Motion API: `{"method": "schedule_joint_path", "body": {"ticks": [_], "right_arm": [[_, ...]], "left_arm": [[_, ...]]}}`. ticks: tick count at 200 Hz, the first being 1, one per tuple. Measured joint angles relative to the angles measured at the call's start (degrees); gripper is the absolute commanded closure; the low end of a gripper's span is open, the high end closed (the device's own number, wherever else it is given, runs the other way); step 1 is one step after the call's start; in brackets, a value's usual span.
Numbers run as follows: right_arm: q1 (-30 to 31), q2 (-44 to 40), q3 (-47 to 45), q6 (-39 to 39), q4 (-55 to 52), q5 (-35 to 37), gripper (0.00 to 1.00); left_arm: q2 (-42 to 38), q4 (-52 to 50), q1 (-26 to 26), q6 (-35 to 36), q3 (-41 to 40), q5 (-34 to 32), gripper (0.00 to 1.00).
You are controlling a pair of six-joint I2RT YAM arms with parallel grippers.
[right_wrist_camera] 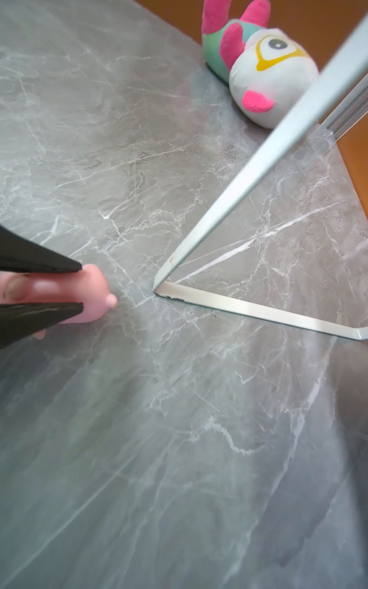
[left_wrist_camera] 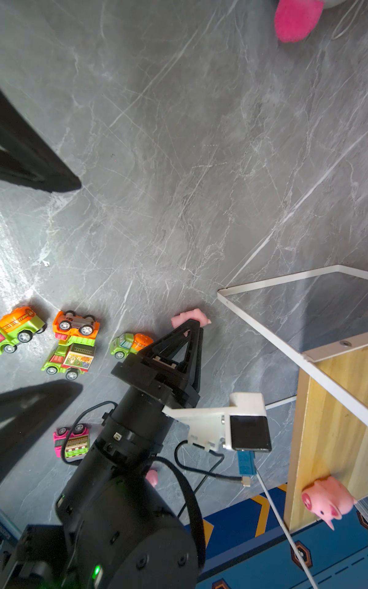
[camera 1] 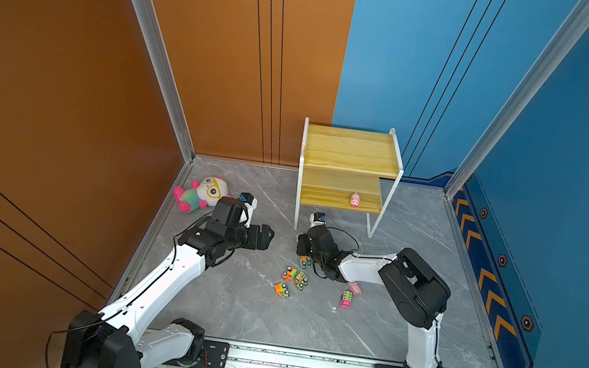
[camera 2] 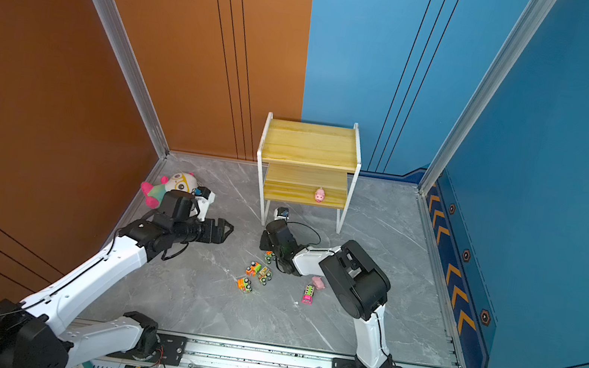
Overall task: Organize plastic toys on shelves
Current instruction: Move the plastic toy to the center of the table.
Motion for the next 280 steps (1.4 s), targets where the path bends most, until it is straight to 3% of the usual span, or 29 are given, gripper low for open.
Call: {"method": "schedule_joint_path", "body": {"ticks": [83,134,169,190,219,280], "right_arm": [[5.9,-1.5,2.2,-11.5,-8.0,8.7,0.83],[7.8,-1.5,3.6,-15.3,-10.1,8.2,0.64],[7.4,-1.9,3.5,-15.6,-9.8,4.8,0.55],[6.3,-4.0,2.5,-15.8,-9.2,1.0,0.41],[3.0,-7.5,-0.2,-17.4,-5.9,-4.9,0.32],[-2.5,-8.5,-2.1,-24.1,-4.6,-14.1,0.31]], "left_arm": [[0.0,0.0,0.0,0.0,0.0,0.0,0.08],[-0.2,0.0,0.3,0.0,0.0,0.0,0.07],[-0.4,0.0,0.8,0.0,0.0,0.0,0.07],[-0.5,0.0,1.2,0.0,0.0,0.0,0.07],[-0.7,0.0,1.3,0.0,0.0,0.0,0.07],[-0.9,0.0,1.3,0.0,0.0,0.0,0.07]]}}
